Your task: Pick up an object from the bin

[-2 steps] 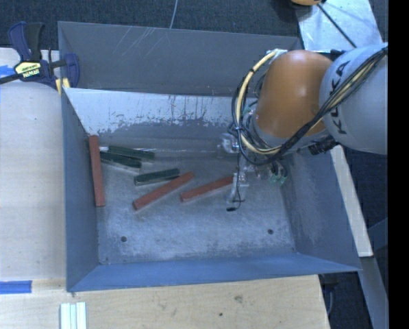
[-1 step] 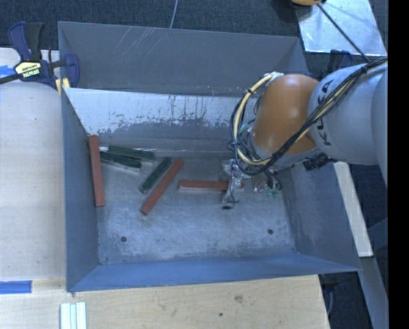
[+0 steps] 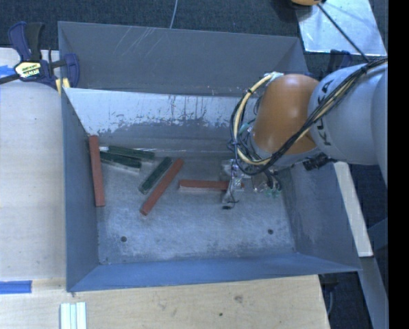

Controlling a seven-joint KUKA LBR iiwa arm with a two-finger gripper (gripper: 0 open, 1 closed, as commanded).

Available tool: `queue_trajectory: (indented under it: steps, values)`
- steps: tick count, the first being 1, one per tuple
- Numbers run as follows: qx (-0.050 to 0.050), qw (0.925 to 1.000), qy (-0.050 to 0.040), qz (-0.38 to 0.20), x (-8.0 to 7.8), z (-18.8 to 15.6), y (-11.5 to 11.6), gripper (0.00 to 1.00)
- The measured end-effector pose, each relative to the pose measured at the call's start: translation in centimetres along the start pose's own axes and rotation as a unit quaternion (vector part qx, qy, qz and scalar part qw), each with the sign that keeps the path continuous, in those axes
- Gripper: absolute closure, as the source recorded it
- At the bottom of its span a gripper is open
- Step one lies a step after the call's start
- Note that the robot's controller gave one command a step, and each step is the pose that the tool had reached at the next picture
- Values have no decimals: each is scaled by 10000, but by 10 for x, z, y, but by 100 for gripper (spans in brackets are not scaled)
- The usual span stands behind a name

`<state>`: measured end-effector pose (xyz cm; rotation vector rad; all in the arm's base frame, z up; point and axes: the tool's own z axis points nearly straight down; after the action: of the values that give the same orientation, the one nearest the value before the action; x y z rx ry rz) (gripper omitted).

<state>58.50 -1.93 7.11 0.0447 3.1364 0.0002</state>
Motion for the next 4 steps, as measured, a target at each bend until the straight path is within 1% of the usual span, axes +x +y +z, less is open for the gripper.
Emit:
queue_trajectory:
  steps: [1, 2, 3, 4]
  values:
    - [3, 9998, -1, -183, 11, -141, 10, 100]
    - [1, 9998, 6, -180, 11, -141, 10, 0]
    - [1, 9998, 6, -179, 11, -141, 10, 0]
    - [2, 9997, -23, -227, 26, -87, 9, 0]
